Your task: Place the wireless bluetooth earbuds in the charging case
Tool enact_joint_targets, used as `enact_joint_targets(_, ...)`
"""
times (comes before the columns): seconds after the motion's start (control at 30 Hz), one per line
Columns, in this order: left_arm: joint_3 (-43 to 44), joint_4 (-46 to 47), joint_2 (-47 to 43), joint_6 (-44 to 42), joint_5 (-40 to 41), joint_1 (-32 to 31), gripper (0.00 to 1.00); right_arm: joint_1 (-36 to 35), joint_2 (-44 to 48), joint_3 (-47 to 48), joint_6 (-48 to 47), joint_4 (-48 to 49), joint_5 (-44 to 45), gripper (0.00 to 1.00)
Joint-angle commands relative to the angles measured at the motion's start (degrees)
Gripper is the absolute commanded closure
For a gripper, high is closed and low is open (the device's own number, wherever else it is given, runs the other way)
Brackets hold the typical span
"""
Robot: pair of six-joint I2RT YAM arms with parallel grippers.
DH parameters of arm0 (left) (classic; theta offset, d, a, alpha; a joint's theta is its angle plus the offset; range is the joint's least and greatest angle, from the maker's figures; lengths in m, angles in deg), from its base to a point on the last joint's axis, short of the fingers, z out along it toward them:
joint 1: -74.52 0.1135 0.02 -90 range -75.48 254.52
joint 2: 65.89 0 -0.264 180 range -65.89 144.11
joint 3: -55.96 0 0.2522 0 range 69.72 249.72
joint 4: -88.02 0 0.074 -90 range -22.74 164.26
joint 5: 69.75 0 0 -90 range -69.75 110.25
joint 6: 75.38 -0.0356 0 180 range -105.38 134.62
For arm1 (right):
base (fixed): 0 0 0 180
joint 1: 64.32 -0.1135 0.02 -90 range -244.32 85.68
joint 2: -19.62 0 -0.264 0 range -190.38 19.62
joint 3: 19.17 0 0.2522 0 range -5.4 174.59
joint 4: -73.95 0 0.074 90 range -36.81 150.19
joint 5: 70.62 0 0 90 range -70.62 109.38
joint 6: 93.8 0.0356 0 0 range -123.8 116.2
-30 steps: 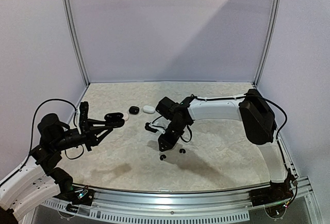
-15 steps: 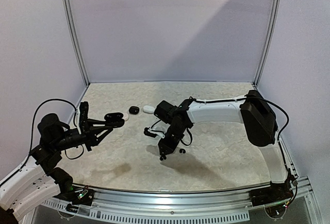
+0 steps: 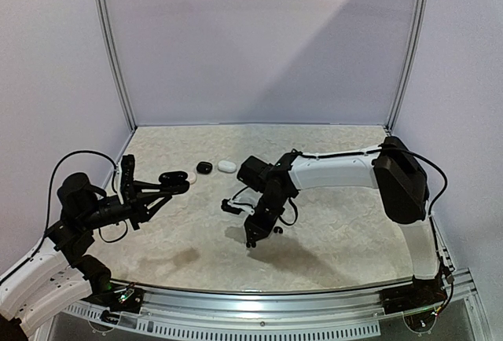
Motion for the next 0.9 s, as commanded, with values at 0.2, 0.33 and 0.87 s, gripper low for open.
enact_joint_targets(0.2, -0.84, 0.67, -0.37, -0.69, 0.15, 0.72, 1.00, -1.29, 2.64, -2.51, 0.30, -2.30, -3.32, 0.93)
enact_joint_targets(0.33, -0.84, 0.66, -0.37, -0.75, -0.13, 0.73, 1.00, -1.26, 3.13, -2.43, 0.04, -2.19, -4.17, 1.00)
enact_joint_targets(0.87, 1.91, -0.94, -1.29, -3.87, -7.17, 0.67, 1.00, -1.30, 11.09, 1.12, -2.16, -1.86, -2.04, 1.00)
